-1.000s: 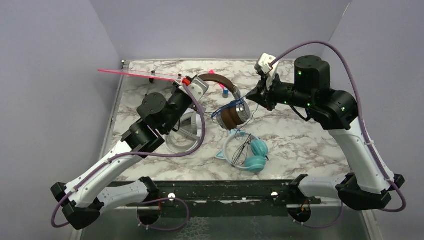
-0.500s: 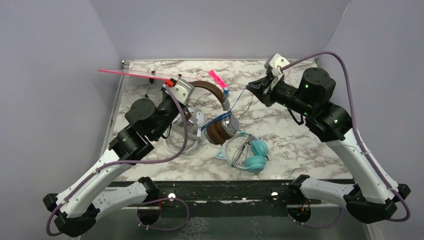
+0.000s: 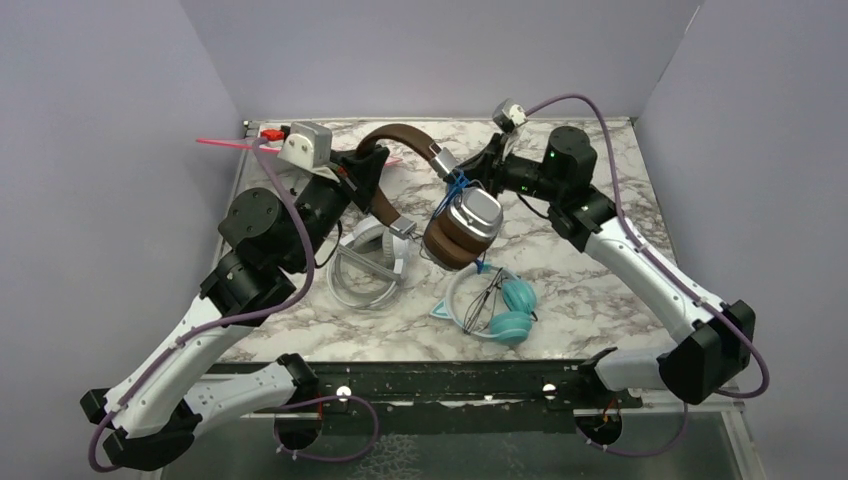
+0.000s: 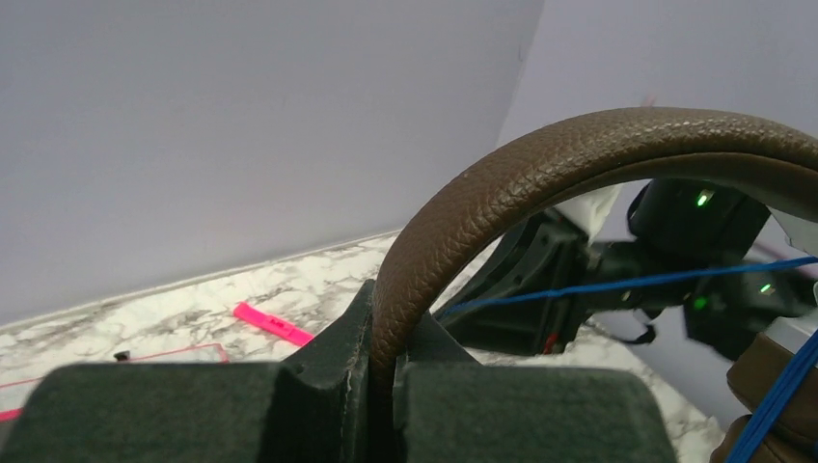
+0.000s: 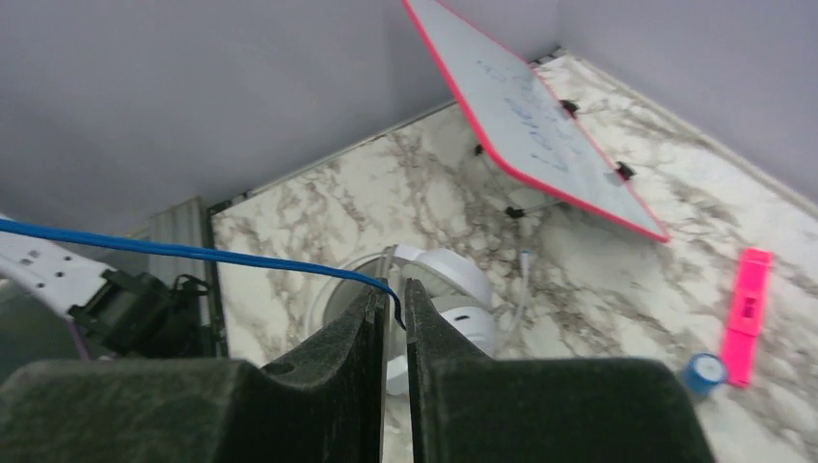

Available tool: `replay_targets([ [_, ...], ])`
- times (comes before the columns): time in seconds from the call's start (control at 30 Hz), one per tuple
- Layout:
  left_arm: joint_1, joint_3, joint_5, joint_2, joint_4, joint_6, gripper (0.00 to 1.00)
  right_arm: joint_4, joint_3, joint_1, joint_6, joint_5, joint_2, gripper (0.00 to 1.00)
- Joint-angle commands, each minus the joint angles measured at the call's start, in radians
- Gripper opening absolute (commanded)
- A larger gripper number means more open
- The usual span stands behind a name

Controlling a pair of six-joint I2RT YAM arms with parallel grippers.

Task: Wrap the headphones
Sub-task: Wrap the headphones cable around the headphones.

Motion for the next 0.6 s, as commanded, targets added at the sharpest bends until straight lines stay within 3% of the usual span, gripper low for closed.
replay_targets([
  [0.0, 0.003, 0.089, -0.085, 0.041, 0.087, -0.152, 0.00, 0.391, -0.097, 0.002, 0.302, -0.200, 0.055, 0.15],
  [0.17, 0.002, 0.145, -0.138, 0.091, 0.106, -0.186, 0.00, 0.729, -0.182, 0.004, 0.547, -0.279, 0.139, 0.16],
  [0.57, 0.002, 0.272, -0.190, 0.186, 0.190, -0.231, 0.00, 0.979, -0.286, 0.006, 0.640, -0.278, 0.234, 0.28],
])
